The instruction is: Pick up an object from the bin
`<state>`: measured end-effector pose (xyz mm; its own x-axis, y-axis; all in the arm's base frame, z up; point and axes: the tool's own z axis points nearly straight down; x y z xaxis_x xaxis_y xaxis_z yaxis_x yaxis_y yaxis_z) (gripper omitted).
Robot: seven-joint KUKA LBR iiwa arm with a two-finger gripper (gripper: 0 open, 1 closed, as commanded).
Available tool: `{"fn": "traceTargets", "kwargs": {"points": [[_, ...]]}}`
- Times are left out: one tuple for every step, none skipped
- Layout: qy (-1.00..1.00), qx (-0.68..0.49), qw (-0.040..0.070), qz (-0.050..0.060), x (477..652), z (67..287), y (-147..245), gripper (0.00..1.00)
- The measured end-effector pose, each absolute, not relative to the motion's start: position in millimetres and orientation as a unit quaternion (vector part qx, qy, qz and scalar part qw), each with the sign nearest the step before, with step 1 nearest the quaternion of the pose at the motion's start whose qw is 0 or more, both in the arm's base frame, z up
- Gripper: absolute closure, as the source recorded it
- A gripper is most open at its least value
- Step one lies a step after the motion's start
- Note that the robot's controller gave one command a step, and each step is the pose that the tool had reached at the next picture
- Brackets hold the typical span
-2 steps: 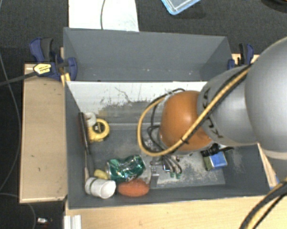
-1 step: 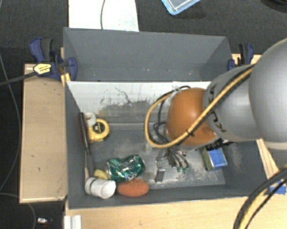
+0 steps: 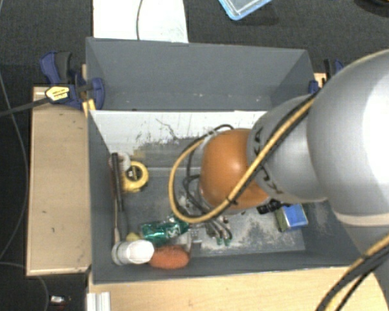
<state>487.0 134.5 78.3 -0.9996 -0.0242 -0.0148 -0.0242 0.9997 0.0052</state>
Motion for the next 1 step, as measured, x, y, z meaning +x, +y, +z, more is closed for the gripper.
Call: {"fn": "traceTargets", "kwargs": {"points": [[1.000, -0.003, 0.014, 0.002, 487.2, 78.5, 178.1, 1.00]]}}
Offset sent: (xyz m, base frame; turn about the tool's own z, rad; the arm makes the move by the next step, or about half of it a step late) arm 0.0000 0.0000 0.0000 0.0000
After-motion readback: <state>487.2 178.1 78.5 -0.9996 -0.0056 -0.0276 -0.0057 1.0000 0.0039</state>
